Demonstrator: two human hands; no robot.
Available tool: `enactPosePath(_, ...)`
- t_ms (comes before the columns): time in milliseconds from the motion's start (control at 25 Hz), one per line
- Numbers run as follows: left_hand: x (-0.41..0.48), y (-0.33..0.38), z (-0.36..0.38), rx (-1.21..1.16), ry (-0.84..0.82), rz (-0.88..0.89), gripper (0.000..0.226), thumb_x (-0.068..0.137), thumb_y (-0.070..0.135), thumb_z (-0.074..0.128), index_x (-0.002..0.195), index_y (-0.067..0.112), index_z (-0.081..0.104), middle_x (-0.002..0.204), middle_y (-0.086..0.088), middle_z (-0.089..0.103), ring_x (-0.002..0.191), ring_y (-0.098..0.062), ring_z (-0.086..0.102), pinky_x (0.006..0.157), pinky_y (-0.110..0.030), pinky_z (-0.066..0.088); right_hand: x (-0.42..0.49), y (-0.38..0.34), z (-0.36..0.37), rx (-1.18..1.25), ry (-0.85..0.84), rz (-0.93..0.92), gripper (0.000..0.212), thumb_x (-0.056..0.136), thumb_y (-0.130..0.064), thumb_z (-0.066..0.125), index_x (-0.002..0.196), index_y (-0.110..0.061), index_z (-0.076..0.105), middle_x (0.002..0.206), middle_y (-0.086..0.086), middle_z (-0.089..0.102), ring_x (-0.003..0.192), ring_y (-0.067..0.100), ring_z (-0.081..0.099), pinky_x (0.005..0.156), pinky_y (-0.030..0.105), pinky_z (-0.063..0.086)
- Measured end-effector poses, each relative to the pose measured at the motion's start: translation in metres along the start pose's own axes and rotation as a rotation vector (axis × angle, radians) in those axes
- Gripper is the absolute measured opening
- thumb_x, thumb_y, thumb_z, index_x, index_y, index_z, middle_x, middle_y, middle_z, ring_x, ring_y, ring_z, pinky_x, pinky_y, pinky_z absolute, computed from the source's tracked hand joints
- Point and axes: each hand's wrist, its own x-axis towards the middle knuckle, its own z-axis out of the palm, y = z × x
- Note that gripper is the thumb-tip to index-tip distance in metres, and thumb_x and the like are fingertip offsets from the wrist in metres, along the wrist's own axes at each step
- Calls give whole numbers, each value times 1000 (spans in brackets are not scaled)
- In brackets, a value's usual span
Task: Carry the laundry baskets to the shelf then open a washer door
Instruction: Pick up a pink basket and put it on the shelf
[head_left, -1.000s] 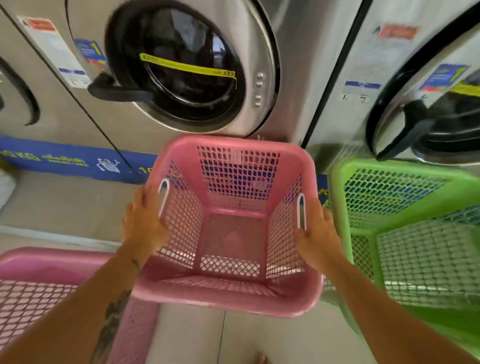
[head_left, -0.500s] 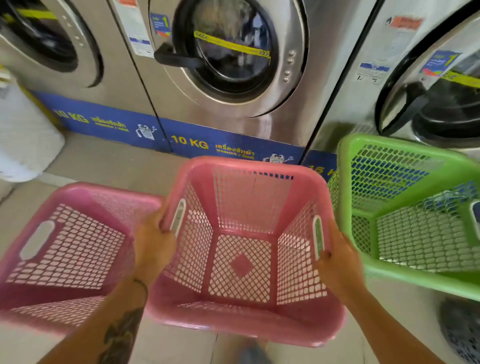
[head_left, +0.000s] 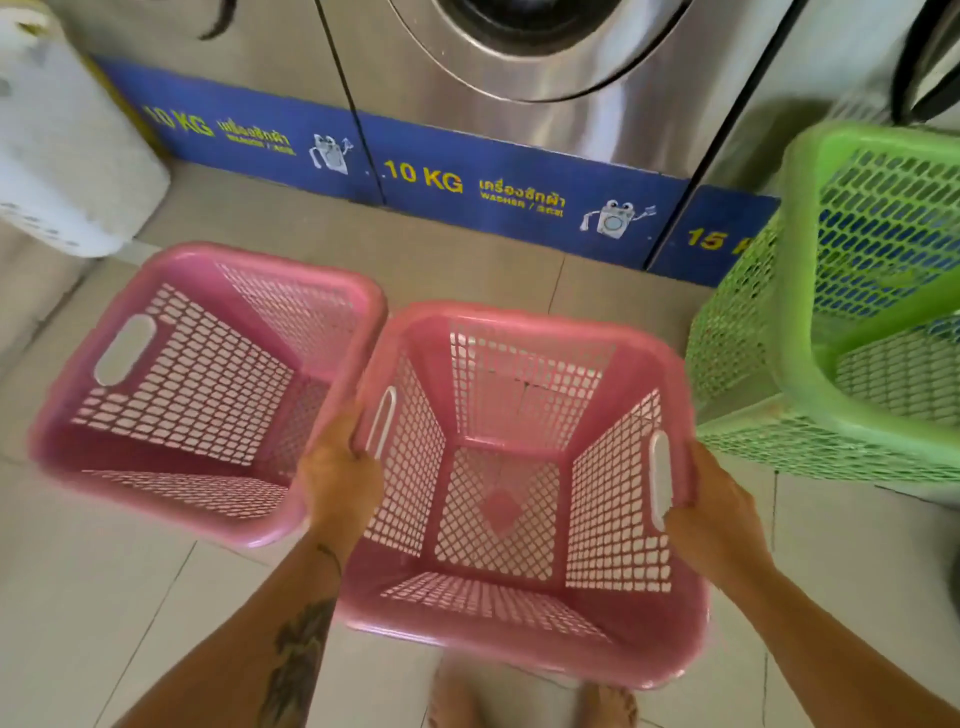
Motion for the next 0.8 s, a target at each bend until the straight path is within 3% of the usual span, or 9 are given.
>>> enactPosePath(80, 7, -20, 17, 43, -21, 34, 60, 87, -8, 47, 132, 31, 55, 97, -5, 70, 62, -12, 65, 47, -24, 56, 2, 18, 17, 20, -7, 7, 67, 75, -3, 51, 132, -37, 41, 102, -3, 67, 84, 27, 66, 69, 50, 59)
enactPosePath(160, 10, -35, 30, 156, -108, 85, 74, 85, -4, 52, 144, 38, 39, 140, -1, 54, 108, -20, 64, 82, -35, 59, 0, 33, 29, 17, -24, -4, 58, 79, -9, 53, 125, -43, 42, 101, -6, 68, 83, 25, 69, 69, 51, 60)
enactPosePath(200, 12, -40, 34, 232, -157, 100, 82, 84, -1, 57, 149, 41, 29, 154, 6, 38, 132, -21, 49, 101, -42, 49, -1, 36, 31, 25, -33, -13, 56, 80, -10, 53, 123, -44, 43, 101, -7, 68, 84, 24, 69, 69, 51, 61)
enactPosePath(280, 16, -38, 31, 334, -243, 98, 93, 81, 2, 62, 151, 44, 18, 161, 10, 22, 147, -20, 25, 110, -36, 31, -2, 33, 27, 61, -81, 1, 58, 81, -10, 51, 125, -45, 42, 103, -8, 67, 87, 23, 70, 69, 48, 61)
enactPosePath(400, 16, -14, 14, 428, -393, 95, 100, 73, -7, 55, 151, 44, 18, 156, 10, 25, 131, -23, 45, 78, -26, 55, -2, 27, 8, 81, -205, 74, 56, 85, -9, 53, 132, -37, 45, 109, -6, 68, 83, 15, 67, 55, 25, 53)
enactPosePath(560, 3, 45, 1, 297, -345, -11, 63, 80, -2, 52, 139, 20, 50, 140, -2, 50, 90, -24, 69, 49, -26, 52, -10, 5, -37, 147, -230, 65, 56, 89, -17, 62, 141, -29, 45, 132, -3, 57, 75, 0, 57, 46, 10, 40)
enactPosePath(640, -12, 94, -1, 228, -353, 90, 50, 86, -1, 54, 131, 18, 58, 125, -6, 62, 77, -24, 70, 48, -30, 55, -20, -9, -71, 222, -192, 33, 57, 90, -17, 61, 144, -24, 43, 142, -1, 49, 95, 12, 60, 58, 16, 42)
enactPosePath(720, -32, 153, 3, 183, -398, 227, 43, 90, -1, 53, 128, 19, 59, 104, 2, 63, 59, -13, 61, 42, -16, 47, -28, -17, -115, 211, -110, -55, 49, 91, -14, 58, 139, -21, 48, 140, 0, 52, 104, 14, 55, 75, 23, 42)
enactPosePath(800, -52, 211, 16, 131, -422, 360, 40, 92, 0, 52, 124, 24, 59, 100, 4, 65, 69, -13, 64, 55, -12, 49, -25, -10, -159, 179, 0, -141, 44, 91, -12, 60, 134, -19, 53, 133, 1, 58, 100, 13, 58, 82, 23, 40)
